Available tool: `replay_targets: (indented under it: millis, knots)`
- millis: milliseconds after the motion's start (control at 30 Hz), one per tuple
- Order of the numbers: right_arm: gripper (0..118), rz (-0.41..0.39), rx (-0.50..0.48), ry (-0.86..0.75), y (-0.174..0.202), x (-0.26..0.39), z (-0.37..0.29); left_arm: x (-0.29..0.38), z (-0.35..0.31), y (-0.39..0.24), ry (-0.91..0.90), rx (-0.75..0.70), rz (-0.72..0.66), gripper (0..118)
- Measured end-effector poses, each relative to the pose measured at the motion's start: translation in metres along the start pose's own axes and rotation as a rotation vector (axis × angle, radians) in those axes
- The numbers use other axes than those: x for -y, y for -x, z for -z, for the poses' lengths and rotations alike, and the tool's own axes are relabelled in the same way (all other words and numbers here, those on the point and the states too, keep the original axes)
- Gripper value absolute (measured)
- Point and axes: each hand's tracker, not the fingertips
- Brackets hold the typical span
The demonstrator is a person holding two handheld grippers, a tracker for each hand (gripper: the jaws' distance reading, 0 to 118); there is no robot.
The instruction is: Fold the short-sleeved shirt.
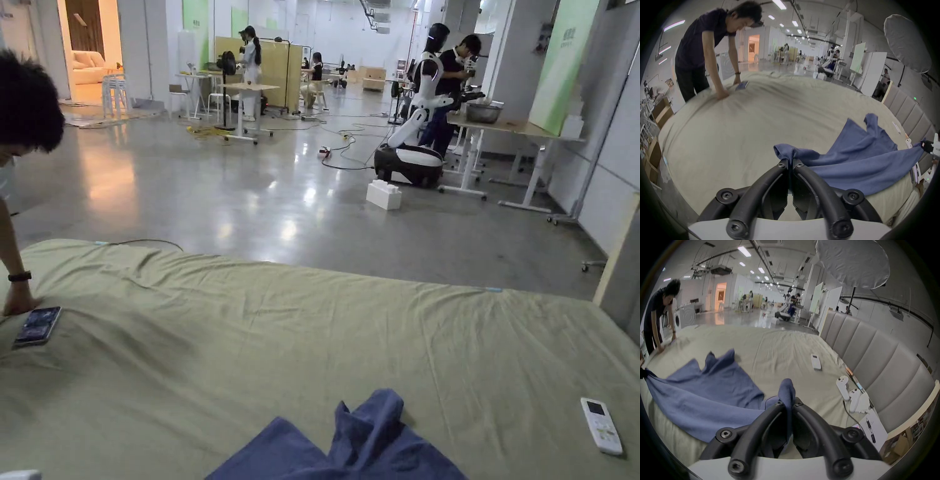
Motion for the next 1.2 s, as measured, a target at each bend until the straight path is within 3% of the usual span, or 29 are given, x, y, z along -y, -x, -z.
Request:
replay_targets:
  millis: [200, 267, 300, 367, 433, 467, 800, 867, 933, 967, 1000, 1033, 1100, 1200]
  knots:
    - [5, -0.022, 0.005, 0.081, 0.007, 0.029, 0.003, 0.029, 0.013, 0.018, 0.068, 0.005, -0.029, 6]
    - [8, -0.017, 0.0, 0.087, 0.007, 0.033, -0.001, 0.032, 0.01, 0.022, 0.076, 0.004, -0.041, 14]
    - [14, -0.018, -0.004, 0.094, 0.009, 0.034, -0.003, 0.033, 0.002, 0.019, 0.076, -0.007, -0.043, 19]
    - [42, -0.027, -0.001, 0.08, 0.013, 0.034, -0.008, 0.032, -0.006, 0.019, 0.058, -0.042, -0.03, 31]
    - [66, -0.031, 0.01, 0.047, 0.017, 0.03, -0.014, 0.027, -0.016, 0.015, 0.011, -0.079, -0.012, 56]
    - [69, -0.024, 0.014, 0.025, 0.02, 0.026, -0.017, 0.024, -0.019, 0.013, -0.005, -0.088, -0.009, 63]
    - [74, 0.104, -0.071, -0.355, 0.077, -0.043, -0.059, -0.025, -0.055, -0.076, -0.31, 0.005, 0.07, 63]
    - [72, 0.099, -0.048, -0.413, 0.09, -0.052, -0.066, -0.03, -0.062, -0.097, -0.384, 0.023, 0.096, 57]
    - [64, 0.072, -0.028, -0.533, 0.103, -0.063, -0.074, -0.034, -0.07, -0.121, -0.461, 0.03, 0.124, 42]
    - [57, 0.112, -0.047, -0.512, 0.109, -0.064, -0.074, -0.036, -0.071, -0.131, -0.494, 0.037, 0.149, 33]
    - [48, 0.095, -0.036, -0.549, 0.113, -0.069, -0.078, -0.038, -0.074, -0.142, -0.52, 0.036, 0.162, 22]
    - [31, 0.116, -0.051, -0.542, 0.116, -0.07, -0.079, -0.039, -0.077, -0.152, -0.541, 0.034, 0.175, 13]
    - [12, 0.119, -0.057, -0.556, 0.124, -0.074, -0.08, -0.042, -0.082, -0.167, -0.582, 0.06, 0.186, 7]
    - [2, 0.12, -0.053, -0.578, 0.131, -0.075, -0.083, -0.04, -0.089, -0.185, -0.616, 0.076, 0.186, 4]
